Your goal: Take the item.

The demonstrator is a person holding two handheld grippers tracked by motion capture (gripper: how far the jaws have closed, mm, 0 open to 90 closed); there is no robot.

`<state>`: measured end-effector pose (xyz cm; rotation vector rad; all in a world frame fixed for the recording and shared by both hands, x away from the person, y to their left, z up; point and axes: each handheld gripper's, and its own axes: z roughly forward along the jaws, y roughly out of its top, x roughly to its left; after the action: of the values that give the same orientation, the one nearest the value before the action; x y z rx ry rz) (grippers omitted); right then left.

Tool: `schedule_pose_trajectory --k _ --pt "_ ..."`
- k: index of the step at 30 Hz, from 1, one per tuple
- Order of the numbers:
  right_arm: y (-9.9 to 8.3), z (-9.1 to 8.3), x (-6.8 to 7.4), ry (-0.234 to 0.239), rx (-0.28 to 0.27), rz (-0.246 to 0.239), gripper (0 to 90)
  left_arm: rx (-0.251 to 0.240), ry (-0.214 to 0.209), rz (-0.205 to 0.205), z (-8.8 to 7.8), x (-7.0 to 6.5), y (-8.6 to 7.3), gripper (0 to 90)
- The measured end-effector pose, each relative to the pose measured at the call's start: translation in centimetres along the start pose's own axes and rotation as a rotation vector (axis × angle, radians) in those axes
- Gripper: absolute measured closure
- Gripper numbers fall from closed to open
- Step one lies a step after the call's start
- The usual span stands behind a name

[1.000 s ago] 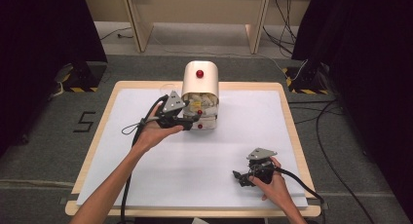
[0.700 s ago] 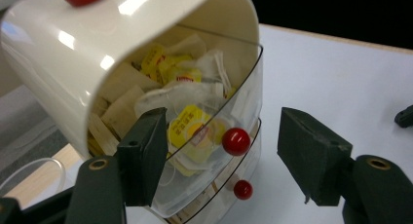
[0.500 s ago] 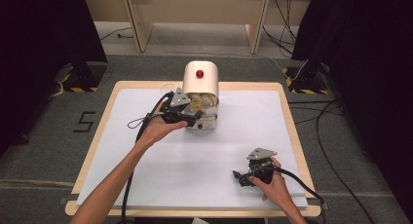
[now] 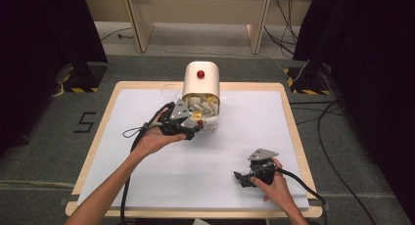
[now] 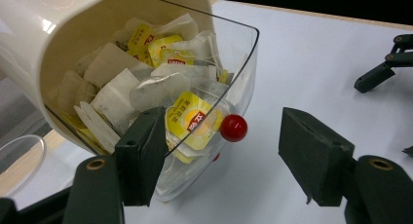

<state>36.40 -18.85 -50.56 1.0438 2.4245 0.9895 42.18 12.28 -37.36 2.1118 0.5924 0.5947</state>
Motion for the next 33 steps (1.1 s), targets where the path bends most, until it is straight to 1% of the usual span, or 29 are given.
schedule_pose_trajectory --k 1,3,6,14,15,19,22,27,33 --pt "0.0 0.0 0.0 0.001 0.0 0.0 3.3 0.001 -0.003 0.005 -0.2 -0.1 -0.1 33.6" --pt "0.0 0.0 0.0 0.0 0.0 0.001 3.3 -0.001 -0.007 0.001 -0.3 -0.3 -0.2 33.6" --pt "0.0 0.0 0.0 0.001 0.0 0.001 3.3 -0.008 -0.001 0.001 -0.5 -0.7 -0.4 33.6" --pt "0.0 0.0 0.0 -0.001 -0.001 -0.001 3.3 -0.007 -0.002 0.01 -1.2 -1.2 -0.7 33.7" --pt "0.0 0.0 0.0 -0.001 -0.001 -0.001 3.3 -0.008 -0.009 0.005 -1.3 -1.3 -0.8 33.7" --pt "0.0 0.0 0.0 -0.001 -0.001 0.0 3.3 -0.01 -0.007 0.008 -1.5 -1.6 -1.0 33.7" --pt "0.0 0.0 0.0 -0.001 -0.001 -0.001 3.3 -0.015 -0.009 -0.004 -1.5 -1.7 -1.1 33.7" --pt "0.0 0.0 0.0 -0.001 -0.001 -0.001 3.3 -0.015 -0.02 -0.007 -1.8 -1.9 -1.3 33.7" --pt "0.0 0.0 0.0 -0.001 -0.001 -0.001 3.3 -0.02 -0.023 -0.005 -1.9 -2.2 -1.6 33.7"
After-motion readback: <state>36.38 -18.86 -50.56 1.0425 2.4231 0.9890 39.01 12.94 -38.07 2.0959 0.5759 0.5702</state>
